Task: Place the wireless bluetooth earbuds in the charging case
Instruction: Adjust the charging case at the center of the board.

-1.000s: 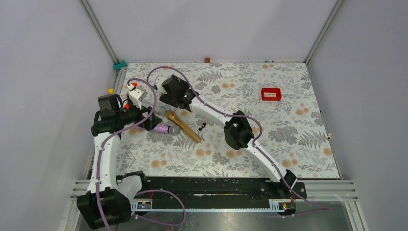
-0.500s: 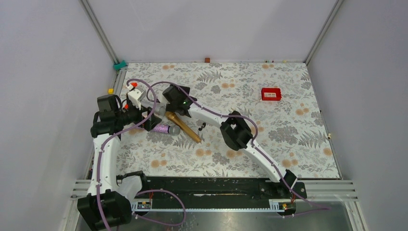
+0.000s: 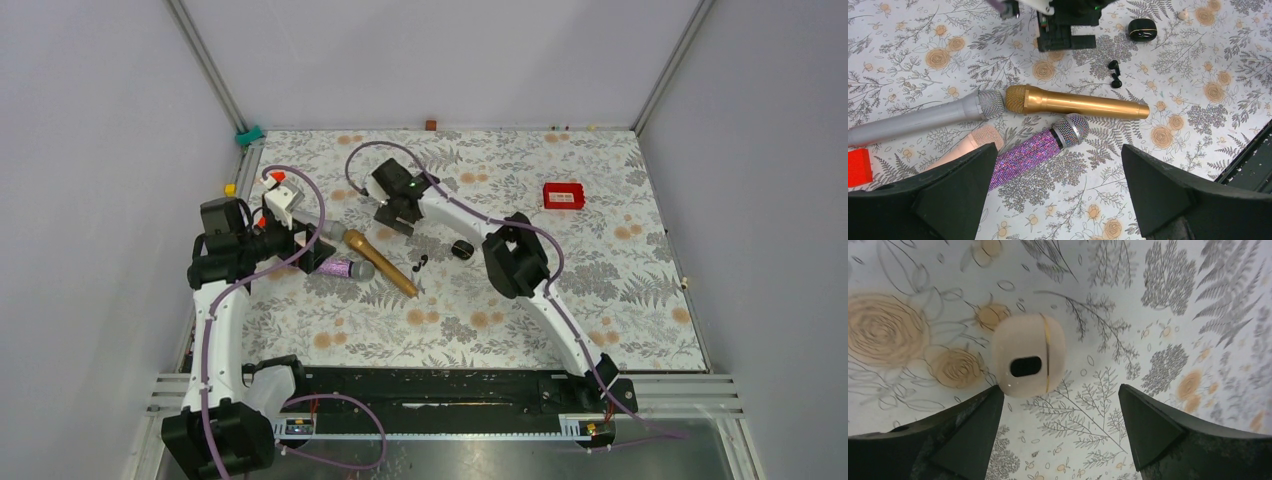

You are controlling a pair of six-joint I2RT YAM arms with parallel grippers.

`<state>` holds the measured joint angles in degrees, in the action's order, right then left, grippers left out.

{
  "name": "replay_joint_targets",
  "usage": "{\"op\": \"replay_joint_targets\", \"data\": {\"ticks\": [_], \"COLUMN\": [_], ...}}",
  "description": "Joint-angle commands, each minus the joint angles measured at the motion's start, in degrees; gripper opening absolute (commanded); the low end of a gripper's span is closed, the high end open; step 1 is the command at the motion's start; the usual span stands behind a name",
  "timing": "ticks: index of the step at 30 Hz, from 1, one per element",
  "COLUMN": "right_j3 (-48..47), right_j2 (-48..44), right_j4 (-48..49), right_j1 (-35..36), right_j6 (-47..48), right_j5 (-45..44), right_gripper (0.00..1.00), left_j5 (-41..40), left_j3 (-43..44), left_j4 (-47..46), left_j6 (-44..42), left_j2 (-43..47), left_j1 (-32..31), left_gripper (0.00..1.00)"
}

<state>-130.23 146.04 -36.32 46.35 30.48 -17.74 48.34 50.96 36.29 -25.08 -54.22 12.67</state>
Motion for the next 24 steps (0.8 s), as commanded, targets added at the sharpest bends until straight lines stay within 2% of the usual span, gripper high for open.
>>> {"op": "replay_joint_targets", "data": {"ticks": [1, 7, 12, 24], "right_j3": [0.77, -8.72, -8.68, -16.0], "right_j2": [-3.89, -0.91, -1.41, 3.9], "right_j4": [-6.94, -12.85, -13.44, -15.47], "right_j1": [-3.29, -6.81, -6.99, -6.45], "right_j6": [-5.63, -8.09, -5.94, 1.73], "right_j5": [9.36, 20.27, 29.67, 27.73], "right_gripper": [0.94, 0.98, 0.99, 1.0], "left_j5": [2.36, 2.27, 2.11, 2.1], "left_j3": [-0.62, -0.6, -0.5, -0.32], "left_j4": [-2.19, -2.19, -2.15, -2.21], "left_j6": [-1.02, -0.85, -0.76, -0.67], "left_j2": [1.39, 1.93, 1.99, 1.19], "left_j1": [0.43, 0.69, 0.85, 1.05], "left_gripper": [0.98, 0.99, 0.99, 0.99]}}
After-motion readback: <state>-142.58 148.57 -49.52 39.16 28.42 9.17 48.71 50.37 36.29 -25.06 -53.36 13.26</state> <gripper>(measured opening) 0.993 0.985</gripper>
